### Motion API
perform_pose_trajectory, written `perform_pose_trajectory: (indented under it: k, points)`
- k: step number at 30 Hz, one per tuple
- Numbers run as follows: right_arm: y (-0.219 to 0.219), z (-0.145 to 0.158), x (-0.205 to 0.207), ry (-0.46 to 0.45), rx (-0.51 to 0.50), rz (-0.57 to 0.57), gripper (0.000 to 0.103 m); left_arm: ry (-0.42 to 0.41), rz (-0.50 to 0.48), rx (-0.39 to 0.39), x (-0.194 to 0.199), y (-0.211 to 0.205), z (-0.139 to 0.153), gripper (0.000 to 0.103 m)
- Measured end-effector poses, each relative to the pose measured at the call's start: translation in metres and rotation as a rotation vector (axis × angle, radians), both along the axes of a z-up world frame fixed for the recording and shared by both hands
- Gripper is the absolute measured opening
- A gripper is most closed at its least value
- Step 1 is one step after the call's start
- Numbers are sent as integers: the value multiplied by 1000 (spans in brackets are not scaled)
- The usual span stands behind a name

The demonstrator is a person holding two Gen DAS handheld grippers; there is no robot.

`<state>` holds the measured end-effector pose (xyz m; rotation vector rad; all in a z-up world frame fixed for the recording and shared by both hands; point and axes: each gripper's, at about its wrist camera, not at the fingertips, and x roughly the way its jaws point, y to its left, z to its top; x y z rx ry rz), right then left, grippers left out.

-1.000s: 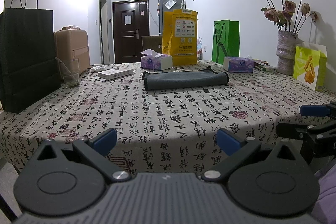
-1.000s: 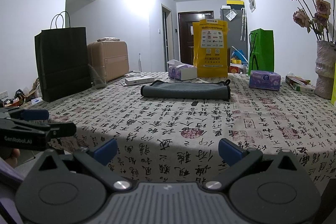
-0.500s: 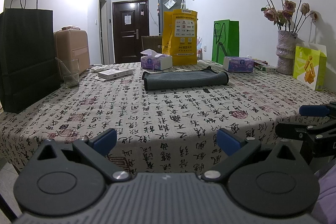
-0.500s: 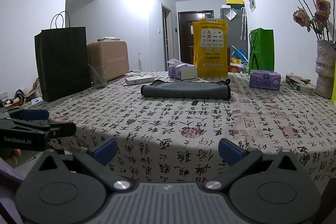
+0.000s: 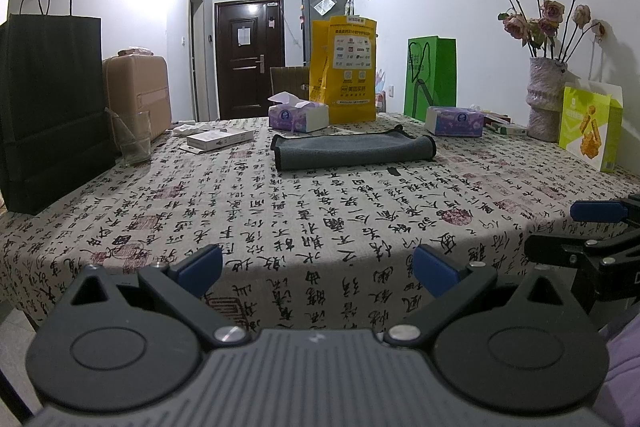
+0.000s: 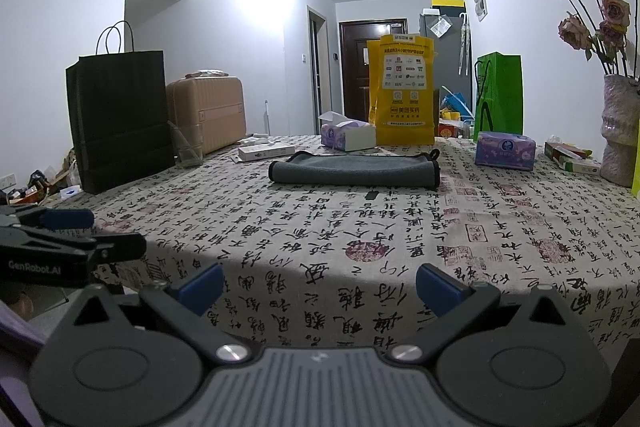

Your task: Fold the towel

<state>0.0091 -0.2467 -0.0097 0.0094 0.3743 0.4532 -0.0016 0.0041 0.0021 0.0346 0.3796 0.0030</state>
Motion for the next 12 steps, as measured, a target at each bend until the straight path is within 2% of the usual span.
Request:
perform_pose_trajectory:
  k: [12]
  points:
    - [0, -1, 0, 2, 1, 1, 103, -1, -16, 0, -1, -2, -1, 103]
